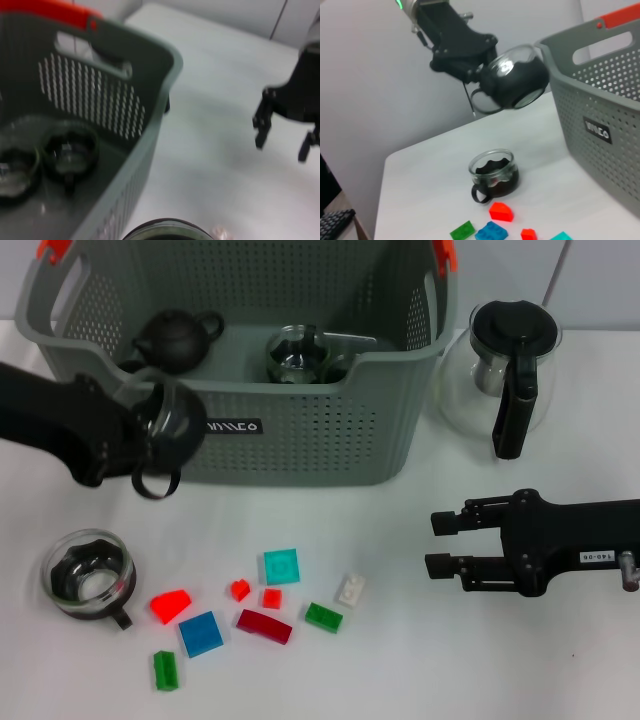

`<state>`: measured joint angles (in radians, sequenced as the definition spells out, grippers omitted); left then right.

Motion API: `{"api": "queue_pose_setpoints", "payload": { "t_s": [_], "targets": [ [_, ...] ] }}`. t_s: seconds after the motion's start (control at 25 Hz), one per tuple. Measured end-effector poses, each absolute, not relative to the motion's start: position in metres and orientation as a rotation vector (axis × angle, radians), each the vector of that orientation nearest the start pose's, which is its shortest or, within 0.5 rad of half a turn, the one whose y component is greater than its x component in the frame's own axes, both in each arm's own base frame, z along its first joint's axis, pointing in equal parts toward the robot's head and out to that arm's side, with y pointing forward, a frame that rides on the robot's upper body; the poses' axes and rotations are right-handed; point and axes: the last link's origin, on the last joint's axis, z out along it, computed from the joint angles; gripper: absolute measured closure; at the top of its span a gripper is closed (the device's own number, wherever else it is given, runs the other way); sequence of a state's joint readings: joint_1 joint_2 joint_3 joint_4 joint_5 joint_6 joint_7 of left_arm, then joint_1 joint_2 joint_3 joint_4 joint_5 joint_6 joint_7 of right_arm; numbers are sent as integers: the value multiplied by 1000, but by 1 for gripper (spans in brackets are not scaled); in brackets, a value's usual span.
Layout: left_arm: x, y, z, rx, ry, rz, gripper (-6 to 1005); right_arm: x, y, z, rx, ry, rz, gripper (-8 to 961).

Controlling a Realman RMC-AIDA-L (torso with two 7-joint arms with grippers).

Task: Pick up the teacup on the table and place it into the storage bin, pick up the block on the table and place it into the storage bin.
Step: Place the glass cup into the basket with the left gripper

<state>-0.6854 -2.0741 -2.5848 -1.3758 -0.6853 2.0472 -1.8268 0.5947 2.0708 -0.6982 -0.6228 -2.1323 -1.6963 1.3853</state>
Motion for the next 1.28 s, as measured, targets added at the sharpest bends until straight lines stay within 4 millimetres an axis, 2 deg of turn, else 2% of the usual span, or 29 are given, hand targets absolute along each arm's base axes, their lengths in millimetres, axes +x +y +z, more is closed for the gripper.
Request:
{"api": "queue_pose_setpoints", "payload": {
  "t_s": [0.32, 0.52, 0.64, 0.8, 0.96, 1.08, 1.28],
  "targets": [
    [-172, 335, 130, -2810, -410, -240, 963, 245, 314, -13, -2996, 568, 657, 360],
    [-143, 353, 127, -2769, -323, -384, 963, 244, 313, -12, -3009, 557, 678, 360],
    [-127, 375, 115, -2708, -317, -410, 963, 243, 312, -13, -3013, 555, 681, 360],
    [-113, 414, 96, -2593, -408, -390, 963, 242, 312, -14, -3011, 553, 688, 360],
    [-113, 450, 73, -2501, -559, -286, 963, 242, 312, -13, -3006, 554, 691, 360],
    [-117, 466, 57, -2443, -607, -218, 963, 242, 312, -13, -3005, 554, 693, 360],
    [-121, 485, 23, -2375, -581, -115, 962, 241, 313, -13, -2998, 553, 706, 360]
  ]
}}
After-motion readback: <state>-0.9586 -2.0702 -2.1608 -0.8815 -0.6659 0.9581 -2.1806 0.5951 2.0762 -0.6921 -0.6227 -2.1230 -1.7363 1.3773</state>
